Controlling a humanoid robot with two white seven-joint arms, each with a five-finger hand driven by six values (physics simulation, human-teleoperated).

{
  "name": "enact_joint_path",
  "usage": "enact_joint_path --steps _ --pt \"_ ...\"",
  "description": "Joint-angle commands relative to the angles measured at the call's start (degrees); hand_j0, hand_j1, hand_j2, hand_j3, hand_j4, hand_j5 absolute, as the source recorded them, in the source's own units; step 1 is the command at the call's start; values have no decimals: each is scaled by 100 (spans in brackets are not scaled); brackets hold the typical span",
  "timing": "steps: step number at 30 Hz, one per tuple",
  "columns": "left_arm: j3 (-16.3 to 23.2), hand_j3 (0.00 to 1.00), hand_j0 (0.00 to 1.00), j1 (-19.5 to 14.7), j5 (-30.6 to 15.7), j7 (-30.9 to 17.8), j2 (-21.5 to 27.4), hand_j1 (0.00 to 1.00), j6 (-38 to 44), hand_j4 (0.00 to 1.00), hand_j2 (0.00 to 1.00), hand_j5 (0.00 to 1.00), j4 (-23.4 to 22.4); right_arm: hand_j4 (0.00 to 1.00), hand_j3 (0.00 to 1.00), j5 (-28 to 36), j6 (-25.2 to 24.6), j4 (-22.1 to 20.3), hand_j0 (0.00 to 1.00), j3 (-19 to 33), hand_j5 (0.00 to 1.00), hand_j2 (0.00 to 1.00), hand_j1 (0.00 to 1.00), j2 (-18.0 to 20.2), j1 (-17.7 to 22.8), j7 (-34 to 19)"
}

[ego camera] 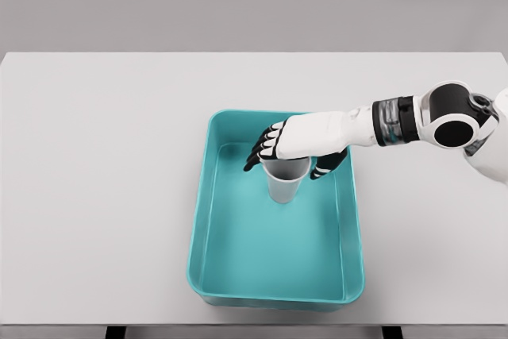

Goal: Put the paper cup into the basket with your right arm

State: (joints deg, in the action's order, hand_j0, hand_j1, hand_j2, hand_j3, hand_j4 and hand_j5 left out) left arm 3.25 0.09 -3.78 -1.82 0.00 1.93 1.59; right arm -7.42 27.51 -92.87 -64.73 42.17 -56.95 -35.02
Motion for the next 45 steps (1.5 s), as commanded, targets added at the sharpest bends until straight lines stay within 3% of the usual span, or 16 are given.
enact_joint_path --steps 1,18,26,32,35,40,45 --pt "1 100 100 0 0 -3 0 100 0 100 100 100 -1 98 98 21 -9 -3 98 4 98 98 98 2 0 2" --pt "1 100 100 0 0 6 0 100 -8 100 100 100 -1 99 99 21 -17 -249 99 83 99 99 99 90 -193 2" --pt "1 100 100 0 0 6 0 100 -8 100 100 100 -1 99 99 73 -79 -688 99 118 99 99 99 521 -457 2" --pt "1 100 100 0 0 -2 0 100 0 100 100 100 -1 99 99 144 -53 -768 99 917 99 99 99 757 -361 2" --pt "1 100 100 0 0 -3 0 100 0 100 100 100 -1 98 98 135 53 -768 98 1962 98 98 98 863 359 2" --pt "1 100 100 0 0 -3 0 100 0 100 100 100 -1 97 97 153 738 -768 97 3959 97 97 97 934 1678 2" --pt "1 100 100 0 0 -2 0 100 0 100 100 100 -1 98 98 329 749 -768 98 4504 98 98 98 916 2303 2"
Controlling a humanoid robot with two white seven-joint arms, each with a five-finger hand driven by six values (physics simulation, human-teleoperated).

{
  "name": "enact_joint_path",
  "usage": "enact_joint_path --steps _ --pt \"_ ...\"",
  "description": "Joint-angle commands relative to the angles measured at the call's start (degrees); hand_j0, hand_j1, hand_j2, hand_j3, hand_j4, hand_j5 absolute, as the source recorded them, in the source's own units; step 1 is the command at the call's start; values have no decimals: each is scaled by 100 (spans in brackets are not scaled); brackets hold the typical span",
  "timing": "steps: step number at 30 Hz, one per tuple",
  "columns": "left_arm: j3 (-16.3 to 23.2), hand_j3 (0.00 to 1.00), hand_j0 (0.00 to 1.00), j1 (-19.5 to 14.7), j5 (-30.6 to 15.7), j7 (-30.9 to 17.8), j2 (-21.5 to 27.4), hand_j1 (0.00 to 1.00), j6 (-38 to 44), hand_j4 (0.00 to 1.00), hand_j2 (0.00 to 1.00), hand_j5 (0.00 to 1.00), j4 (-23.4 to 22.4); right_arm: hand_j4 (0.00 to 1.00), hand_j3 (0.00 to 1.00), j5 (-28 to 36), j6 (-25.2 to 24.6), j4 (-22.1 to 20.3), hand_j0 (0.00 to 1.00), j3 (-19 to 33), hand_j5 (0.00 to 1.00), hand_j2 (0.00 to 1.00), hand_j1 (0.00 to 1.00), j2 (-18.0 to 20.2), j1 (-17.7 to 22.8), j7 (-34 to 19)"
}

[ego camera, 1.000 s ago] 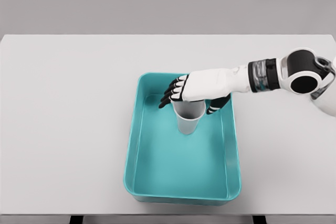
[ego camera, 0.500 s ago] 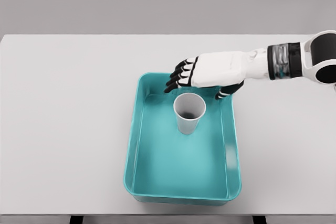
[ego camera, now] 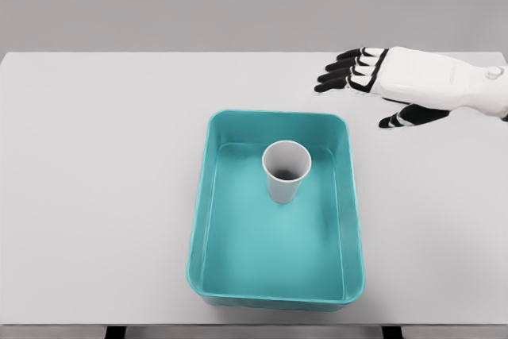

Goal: Put the paper cup into the basket with your right arm

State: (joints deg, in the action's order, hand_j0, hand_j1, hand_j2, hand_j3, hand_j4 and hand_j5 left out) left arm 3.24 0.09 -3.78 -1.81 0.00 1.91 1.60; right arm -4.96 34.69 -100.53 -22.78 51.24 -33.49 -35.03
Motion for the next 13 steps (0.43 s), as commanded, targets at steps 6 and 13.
enact_joint_path --steps 6,13 --pt "1 100 100 0 0 6 0 100 2 100 100 100 -1 98 98 83 31 -1 98 379 98 98 98 -35 70 3" --pt "1 100 100 0 -9 6 0 100 -7 100 100 100 7 99 99 83 31 -1 99 371 99 99 99 -44 325 3"
